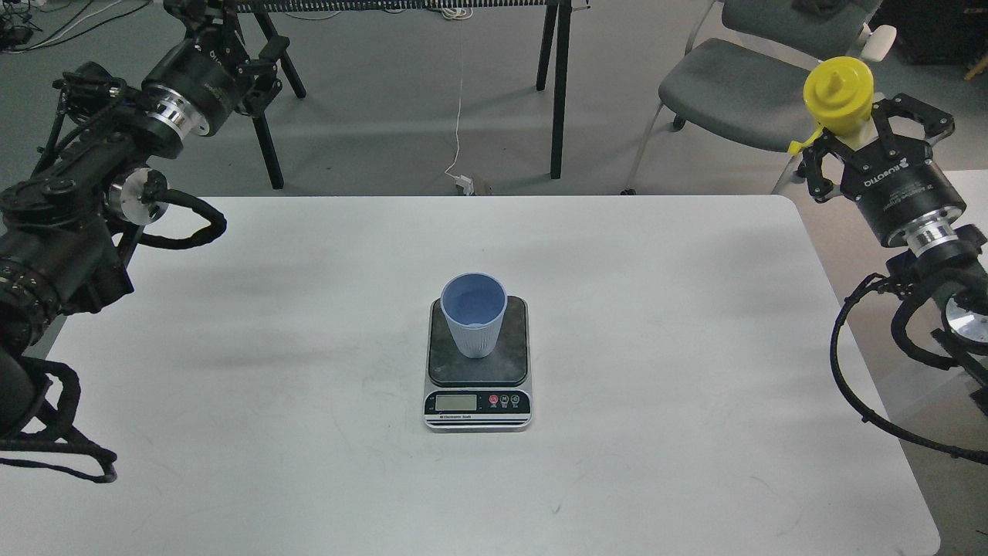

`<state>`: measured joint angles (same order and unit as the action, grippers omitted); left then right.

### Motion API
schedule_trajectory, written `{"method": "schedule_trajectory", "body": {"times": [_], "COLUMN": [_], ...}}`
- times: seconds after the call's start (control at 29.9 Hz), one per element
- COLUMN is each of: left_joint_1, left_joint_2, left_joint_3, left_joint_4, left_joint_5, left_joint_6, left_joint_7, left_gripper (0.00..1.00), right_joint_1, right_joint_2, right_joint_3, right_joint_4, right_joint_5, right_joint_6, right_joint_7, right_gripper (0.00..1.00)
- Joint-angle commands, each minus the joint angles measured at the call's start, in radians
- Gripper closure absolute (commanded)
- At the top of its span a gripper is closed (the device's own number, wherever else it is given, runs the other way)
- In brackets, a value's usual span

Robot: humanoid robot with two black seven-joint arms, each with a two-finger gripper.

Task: Pour seasoning into cup on scale with both arms
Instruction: 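Raise the bottle upright and carry it back beside the table edge, then lower the yellow bottle onto the table and open the right gripper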

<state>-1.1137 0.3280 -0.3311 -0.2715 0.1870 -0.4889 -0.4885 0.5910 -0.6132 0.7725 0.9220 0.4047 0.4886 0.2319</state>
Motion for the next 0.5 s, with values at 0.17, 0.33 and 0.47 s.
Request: {"method": "schedule_trajectory", "body": {"times": [0.17,0.33,0.47], "left_joint_1": [0.009,0.009,0.008], "left_joint_2": [0.0,0.002,0.0], "left_joint_3": [0.001,0.001,0.001], "left_joint_4": [0.0,0.0,0.0], "left_joint_5": [0.0,0.0,0.0], "left_joint_6": [0.0,0.0,0.0], "left_joint_7": [0.0,0.0,0.0], "left_gripper": [0.07,0.07,0.07], "right_joint_1": [-0.187,-0.322,-0.421], "right_joint_2": [0.065,0.121,0.183], "right_joint_3": [0.128,0.209,0.267], "right_joint_4": [0.09,0.179,0.218], "right_joint_5": [0.065,0.114,0.115], "right_joint_6": [0.0,0.0,0.0], "right_joint_7": [0.043,0.046,0.049], "right_gripper": [0.63,0.63,0.63]}}
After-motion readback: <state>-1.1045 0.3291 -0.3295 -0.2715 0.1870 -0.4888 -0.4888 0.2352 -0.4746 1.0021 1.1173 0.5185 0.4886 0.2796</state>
